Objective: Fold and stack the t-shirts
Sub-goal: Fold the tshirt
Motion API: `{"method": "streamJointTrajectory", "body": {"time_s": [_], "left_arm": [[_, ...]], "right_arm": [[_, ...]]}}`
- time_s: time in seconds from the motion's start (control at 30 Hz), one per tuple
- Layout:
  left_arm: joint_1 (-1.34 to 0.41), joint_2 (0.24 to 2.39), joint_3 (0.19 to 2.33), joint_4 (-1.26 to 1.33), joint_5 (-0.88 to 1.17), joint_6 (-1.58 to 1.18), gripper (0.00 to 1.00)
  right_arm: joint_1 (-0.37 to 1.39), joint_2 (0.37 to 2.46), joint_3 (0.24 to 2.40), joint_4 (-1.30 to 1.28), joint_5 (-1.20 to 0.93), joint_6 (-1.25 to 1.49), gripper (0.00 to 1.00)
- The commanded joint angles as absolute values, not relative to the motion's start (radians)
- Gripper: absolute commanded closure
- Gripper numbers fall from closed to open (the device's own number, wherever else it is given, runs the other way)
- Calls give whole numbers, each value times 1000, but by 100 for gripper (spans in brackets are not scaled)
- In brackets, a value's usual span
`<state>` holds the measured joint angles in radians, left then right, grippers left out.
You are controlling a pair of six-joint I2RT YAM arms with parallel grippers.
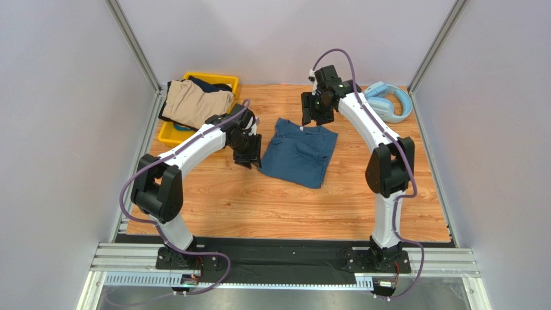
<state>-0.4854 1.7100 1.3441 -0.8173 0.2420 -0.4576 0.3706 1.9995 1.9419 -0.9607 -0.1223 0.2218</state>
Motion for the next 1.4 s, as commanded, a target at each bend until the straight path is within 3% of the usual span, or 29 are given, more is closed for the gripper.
{"method": "streamJointTrajectory", "body": {"time_s": [0.0, 0.23, 0.57, 0.93, 1.27, 1.37], "left_arm": [[-462, 1689, 1353, -900, 221, -407, 51], [-431, 1674, 1313, -922, 203, -383, 52], [-430, 1744, 1331, -907, 239, -371, 53], [-430, 1787, 1361, -910, 250, -357, 54], [-425, 1805, 1356, -917, 242, -344, 54], [-423, 1810, 1359, -917, 248, -342, 54]], "right_arm": [[373, 2109, 2112, -1032, -110, 140, 39], [370, 2192, 2138, -1054, -202, 141, 39], [373, 2126, 1908, -991, -351, 144, 39], [373, 2230, 1968, -997, -413, 143, 40], [373, 2309, 2009, -1009, -434, 138, 62], [373, 2304, 2022, -1012, -436, 135, 77]]}}
